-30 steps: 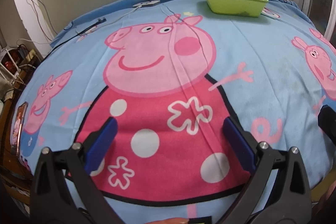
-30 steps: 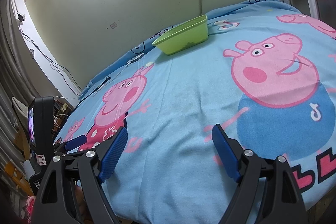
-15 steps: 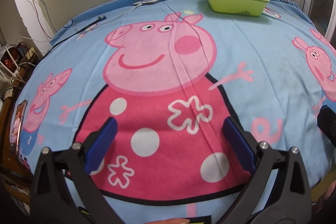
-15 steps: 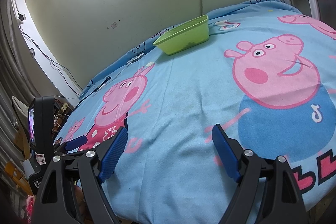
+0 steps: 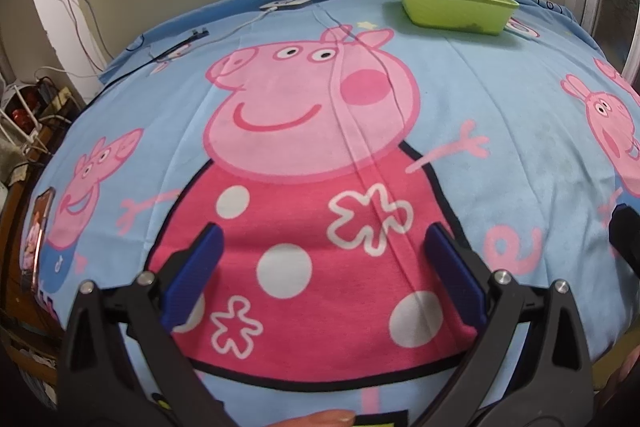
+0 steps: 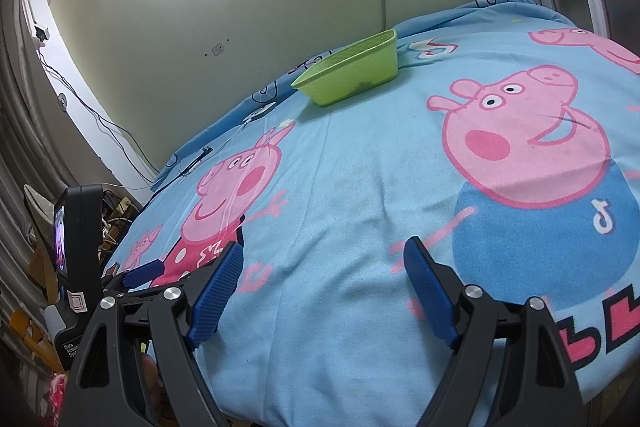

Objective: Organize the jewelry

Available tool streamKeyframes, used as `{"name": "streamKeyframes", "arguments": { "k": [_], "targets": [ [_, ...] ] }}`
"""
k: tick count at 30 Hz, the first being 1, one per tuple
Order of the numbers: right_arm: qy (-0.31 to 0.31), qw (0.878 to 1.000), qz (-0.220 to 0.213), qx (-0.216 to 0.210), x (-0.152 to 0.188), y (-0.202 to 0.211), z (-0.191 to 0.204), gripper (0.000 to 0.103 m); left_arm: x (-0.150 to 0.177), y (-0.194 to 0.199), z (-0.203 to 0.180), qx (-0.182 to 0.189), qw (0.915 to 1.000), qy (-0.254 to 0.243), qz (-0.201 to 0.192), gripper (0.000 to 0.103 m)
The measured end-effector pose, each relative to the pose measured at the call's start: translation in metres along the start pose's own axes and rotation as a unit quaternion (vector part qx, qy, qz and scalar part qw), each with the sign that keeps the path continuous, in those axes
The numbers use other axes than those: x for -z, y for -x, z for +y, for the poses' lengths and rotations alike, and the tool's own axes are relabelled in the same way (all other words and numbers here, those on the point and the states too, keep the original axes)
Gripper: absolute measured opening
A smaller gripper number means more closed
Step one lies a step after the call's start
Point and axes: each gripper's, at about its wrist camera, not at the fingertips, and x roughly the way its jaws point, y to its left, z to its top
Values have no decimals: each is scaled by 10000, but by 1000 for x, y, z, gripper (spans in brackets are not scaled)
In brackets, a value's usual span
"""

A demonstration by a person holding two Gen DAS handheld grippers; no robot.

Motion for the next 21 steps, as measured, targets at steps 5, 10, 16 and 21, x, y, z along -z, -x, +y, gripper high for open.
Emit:
{"name": "streamKeyframes", "arguments": {
  "k": [5,10,16,21],
  "targets": [
    [-10,10000,1,-7,0,0,-1,63,0,0,0,-6,10000,-3,-3,97],
    [-11,10000,-1,-5,1,0,0,63,1,0,2,-24,10000,-4,-16,97],
    [-13,10000,-2,-2,1,0,0,63,2,3,1,-50,10000,1,-23,97],
    [-20,10000,8,-3,1,-1,0,63,3,3,0,-42,10000,-2,-21,97]
  ]
}}
